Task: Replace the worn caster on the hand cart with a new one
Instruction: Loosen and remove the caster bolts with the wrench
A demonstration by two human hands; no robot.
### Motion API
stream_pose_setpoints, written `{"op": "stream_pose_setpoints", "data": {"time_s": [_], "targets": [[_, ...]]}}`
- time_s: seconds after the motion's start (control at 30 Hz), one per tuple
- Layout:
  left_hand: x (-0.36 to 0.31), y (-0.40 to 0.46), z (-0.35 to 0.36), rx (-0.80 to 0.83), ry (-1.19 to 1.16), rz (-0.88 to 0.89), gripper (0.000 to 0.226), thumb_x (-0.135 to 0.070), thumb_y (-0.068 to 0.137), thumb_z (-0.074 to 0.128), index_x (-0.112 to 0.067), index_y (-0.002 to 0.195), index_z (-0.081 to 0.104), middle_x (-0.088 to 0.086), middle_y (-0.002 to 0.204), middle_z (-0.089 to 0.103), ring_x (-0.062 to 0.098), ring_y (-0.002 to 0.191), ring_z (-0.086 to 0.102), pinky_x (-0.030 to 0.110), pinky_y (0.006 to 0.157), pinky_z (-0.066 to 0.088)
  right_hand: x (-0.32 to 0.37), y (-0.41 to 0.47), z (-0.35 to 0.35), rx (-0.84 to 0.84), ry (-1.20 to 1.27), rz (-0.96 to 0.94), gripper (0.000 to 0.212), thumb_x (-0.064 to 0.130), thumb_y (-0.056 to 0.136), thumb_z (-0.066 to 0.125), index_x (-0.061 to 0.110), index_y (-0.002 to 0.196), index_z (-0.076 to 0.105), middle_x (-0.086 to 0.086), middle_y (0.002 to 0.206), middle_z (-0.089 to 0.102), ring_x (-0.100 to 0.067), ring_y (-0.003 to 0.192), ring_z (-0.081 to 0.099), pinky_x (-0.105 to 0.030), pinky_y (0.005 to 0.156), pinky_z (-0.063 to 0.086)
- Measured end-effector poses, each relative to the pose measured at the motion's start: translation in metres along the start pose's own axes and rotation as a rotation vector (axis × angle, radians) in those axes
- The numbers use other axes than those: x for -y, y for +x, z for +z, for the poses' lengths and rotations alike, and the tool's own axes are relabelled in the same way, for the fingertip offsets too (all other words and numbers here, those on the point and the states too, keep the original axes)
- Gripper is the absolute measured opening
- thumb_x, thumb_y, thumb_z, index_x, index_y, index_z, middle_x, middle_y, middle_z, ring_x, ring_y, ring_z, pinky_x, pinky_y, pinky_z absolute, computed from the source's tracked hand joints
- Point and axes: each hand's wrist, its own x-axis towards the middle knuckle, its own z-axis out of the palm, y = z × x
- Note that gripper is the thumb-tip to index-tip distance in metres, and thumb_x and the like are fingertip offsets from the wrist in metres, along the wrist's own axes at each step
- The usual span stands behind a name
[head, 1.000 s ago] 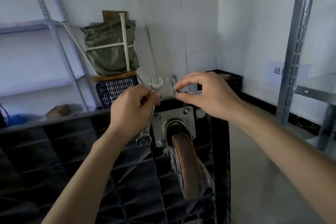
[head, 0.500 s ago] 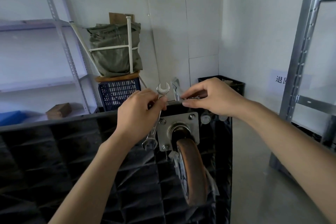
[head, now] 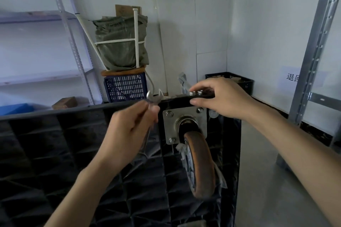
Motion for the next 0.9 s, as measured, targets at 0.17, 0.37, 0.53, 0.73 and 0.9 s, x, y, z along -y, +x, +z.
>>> {"op": "stream_pose_setpoints", "data": {"time_s": [0.17, 0.37, 0.53, 0.73, 0.9], "targets": [[0.019, -0.005, 0.002, 0.133, 0.098, -0.121, 0.032, -0.03, 0.103, 0.052, -0.02, 0.072, 0.053, -0.009, 0.058, 0.058, 0.009, 0.047, 0.056, 0.029, 0.05, 0.048, -0.001, -0.001, 0.002, -0.022, -0.032, -0.002, 0.031, 0.053, 0.081, 0.078, 0.041, 0.109, 0.072, 0.017, 0.092, 0.072, -0.002, 0.087, 0.066, -0.028, 0.08, 0.051], [0.026, 0.008, -0.006, 0.173, 0.344, -0.154, 0.03, -0.046, 0.096, 0.061, -0.032, 0.07, 0.068, -0.022, 0.059, 0.059, 0.002, 0.055, 0.052, 0.017, 0.053, 0.037, 0.003, -0.002, 0.005, -0.067, -0.086, -0.012, 0.029, 0.056, 0.083, 0.074, 0.042, 0.108, 0.072, 0.019, 0.096, 0.072, -0.005, 0.091, 0.066, -0.032, 0.084, 0.051], [0.019, 0.018, -0.012, 0.168, 0.53, -0.147, 0.037, -0.06, 0.089, 0.062, -0.029, 0.074, 0.075, -0.007, 0.062, 0.064, 0.009, 0.059, 0.058, 0.031, 0.059, 0.05, 0.003, -0.003, 0.008, -0.09, -0.095, -0.019, 0.033, 0.057, 0.082, 0.075, 0.04, 0.111, 0.073, 0.017, 0.098, 0.071, -0.005, 0.09, 0.066, -0.03, 0.081, 0.05], [-0.001, 0.032, -0.019, 0.174, 0.719, -0.144, 0.046, -0.068, 0.082, 0.066, -0.026, 0.063, 0.073, -0.005, 0.051, 0.058, 0.011, 0.053, 0.055, 0.03, 0.056, 0.047, 0.001, -0.003, 0.01, -0.106, -0.094, -0.028, 0.03, 0.057, 0.083, 0.074, 0.04, 0.108, 0.074, 0.019, 0.093, 0.068, -0.004, 0.09, 0.063, -0.028, 0.075, 0.044], [-0.011, 0.04, -0.016, 0.12, 0.854, -0.138, 0.051, -0.074, 0.074, 0.07, -0.024, 0.063, 0.073, -0.005, 0.058, 0.06, 0.014, 0.059, 0.057, 0.033, 0.059, 0.05, -0.001, -0.003, 0.012, -0.117, -0.09, -0.031, 0.03, 0.056, 0.084, 0.073, 0.04, 0.109, 0.073, 0.018, 0.094, 0.066, -0.005, 0.091, 0.062, -0.028, 0.076, 0.042]]}}
